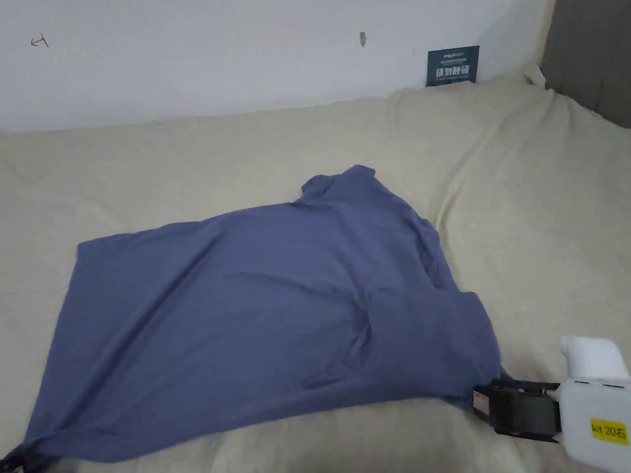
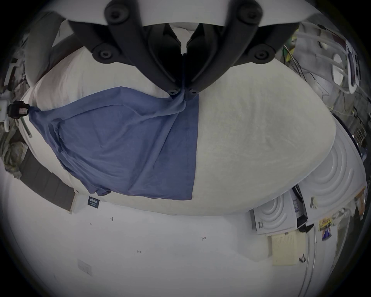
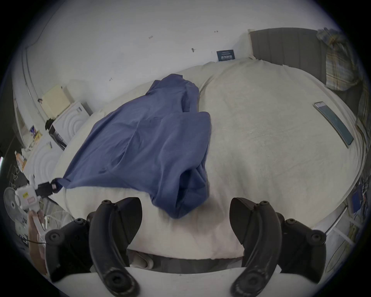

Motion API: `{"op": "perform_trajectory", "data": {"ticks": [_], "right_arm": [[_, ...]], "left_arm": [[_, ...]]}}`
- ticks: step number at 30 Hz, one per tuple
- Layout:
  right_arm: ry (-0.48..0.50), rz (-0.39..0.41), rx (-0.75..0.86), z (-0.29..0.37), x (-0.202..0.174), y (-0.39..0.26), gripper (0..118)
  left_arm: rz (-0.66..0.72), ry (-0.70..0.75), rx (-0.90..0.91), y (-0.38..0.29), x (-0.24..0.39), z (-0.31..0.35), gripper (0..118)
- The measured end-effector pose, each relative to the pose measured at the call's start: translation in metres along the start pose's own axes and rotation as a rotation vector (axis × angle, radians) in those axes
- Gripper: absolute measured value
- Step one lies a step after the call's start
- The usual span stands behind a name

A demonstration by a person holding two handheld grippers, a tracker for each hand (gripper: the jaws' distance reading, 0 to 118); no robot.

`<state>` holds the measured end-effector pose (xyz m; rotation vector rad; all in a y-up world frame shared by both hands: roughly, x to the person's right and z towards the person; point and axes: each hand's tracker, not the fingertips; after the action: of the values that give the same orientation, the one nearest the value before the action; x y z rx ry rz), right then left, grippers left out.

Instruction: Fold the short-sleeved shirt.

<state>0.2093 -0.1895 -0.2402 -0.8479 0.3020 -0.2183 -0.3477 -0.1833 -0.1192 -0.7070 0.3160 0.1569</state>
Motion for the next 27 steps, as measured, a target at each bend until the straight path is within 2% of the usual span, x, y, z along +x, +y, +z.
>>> {"op": "perform_trajectory", "data": {"ticks": [5,6,7,9,11,12,17,25,27], "right_arm": [[0.023,0.023,0.004,-0.012,-0.003,0.011,92],[0.022,0.031,-0.004,-0.015,-0.005,0.010,83],[0.031,0.041,-0.010,-0.017,-0.007,0.010,68],[0.019,0.063,-0.008,-0.020,-0.009,0.008,22],[-0.019,0.133,0.003,-0.021,-0.014,0.005,18],[-0.023,0.152,-0.009,-0.023,-0.014,0.005,9],[-0.009,0.127,0.013,-0.016,-0.012,0.012,9],[-0.002,0.237,0.070,0.003,-0.032,0.052,9],[-0.012,0.244,0.079,-0.001,-0.035,0.071,9]], "left_arm": [[0.005,-0.001,-0.023,-0.005,0.002,0.000,2],[0.014,0.002,-0.022,-0.006,0.002,-0.001,2],[0.034,-0.001,-0.023,-0.004,0.000,-0.004,2],[0.050,-0.011,-0.030,-0.004,-0.001,-0.006,2],[0.040,-0.006,-0.031,-0.006,0.002,-0.007,2],[0.032,-0.005,-0.036,-0.006,0.002,-0.007,2],[0.033,-0.005,-0.040,-0.005,0.002,-0.001,2],[0.008,0.003,-0.025,0.029,-0.003,-0.011,2],[0.002,0.073,-0.003,0.048,-0.003,-0.021,2]]}}
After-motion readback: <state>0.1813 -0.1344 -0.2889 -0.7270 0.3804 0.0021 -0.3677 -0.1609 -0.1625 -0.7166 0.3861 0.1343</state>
